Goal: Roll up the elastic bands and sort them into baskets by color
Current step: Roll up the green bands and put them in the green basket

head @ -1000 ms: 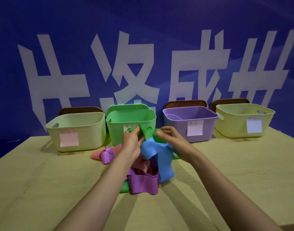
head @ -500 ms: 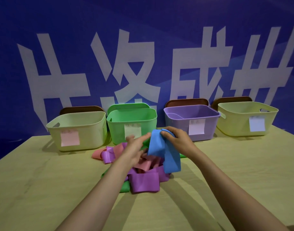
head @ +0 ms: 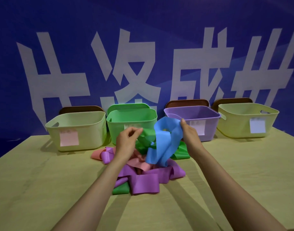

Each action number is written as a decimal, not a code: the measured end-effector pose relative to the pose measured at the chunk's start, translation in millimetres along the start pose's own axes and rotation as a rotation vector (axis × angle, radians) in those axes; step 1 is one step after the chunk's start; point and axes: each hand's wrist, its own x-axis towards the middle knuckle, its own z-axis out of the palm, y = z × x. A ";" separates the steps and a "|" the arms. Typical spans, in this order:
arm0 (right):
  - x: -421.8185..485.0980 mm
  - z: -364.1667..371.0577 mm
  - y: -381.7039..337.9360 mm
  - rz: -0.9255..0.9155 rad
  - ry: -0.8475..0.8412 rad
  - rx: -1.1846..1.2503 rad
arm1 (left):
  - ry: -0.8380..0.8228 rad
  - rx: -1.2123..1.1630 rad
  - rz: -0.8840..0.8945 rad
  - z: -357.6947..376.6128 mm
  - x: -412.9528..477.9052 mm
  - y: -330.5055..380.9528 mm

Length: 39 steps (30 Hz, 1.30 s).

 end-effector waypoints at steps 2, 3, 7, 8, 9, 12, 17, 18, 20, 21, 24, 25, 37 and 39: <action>6.3 -5.3 0.5 0.057 0.098 0.054 | 0.076 -0.070 -0.046 -4.4 2.5 3.6; 9.3 -7.6 2.3 0.090 0.110 0.126 | 0.106 -0.096 -0.069 -5.8 4.4 5.4; 19.5 -14.3 15.6 0.116 0.116 0.224 | 0.110 -0.269 -0.214 -3.7 7.5 9.6; 21.4 -15.0 18.8 0.077 0.143 0.124 | 0.089 -0.324 -0.240 -2.7 6.1 11.1; 22.6 -16.1 22.3 0.037 0.171 -0.001 | 0.066 -0.346 -0.249 -1.9 4.2 13.2; 24.9 -20.1 33.4 -0.007 0.130 -0.499 | -0.022 -0.368 -0.263 -0.5 0.3 18.1; 10.6 -12.9 32.2 0.047 -0.403 -1.301 | -0.208 -0.389 -0.209 5.8 -0.4 20.1; 8.5 -9.9 33.0 0.004 -0.463 -1.326 | -0.203 -0.436 -0.213 7.3 -0.9 22.4; 7.3 -4.3 37.4 -0.075 -0.480 -1.293 | -0.199 -0.522 -0.213 8.6 -3.0 28.9; 6.7 -1.9 38.6 -0.117 -0.427 -1.219 | -0.213 -0.538 -0.209 8.7 -3.5 31.2; -2.3 4.9 31.4 -0.212 -0.349 -0.669 | -0.288 -0.547 -0.192 6.5 -4.6 35.5; -6.9 6.3 26.7 -0.222 -0.430 -0.490 | -0.294 -0.561 -0.188 5.8 -4.3 37.1; -15.5 24.2 -44.9 -0.129 -0.309 0.219 | 0.001 -0.165 0.107 -14.2 7.5 57.3; -15.1 23.0 -60.4 -0.123 -0.394 0.205 | 0.030 -0.093 0.087 -20.2 13.0 52.4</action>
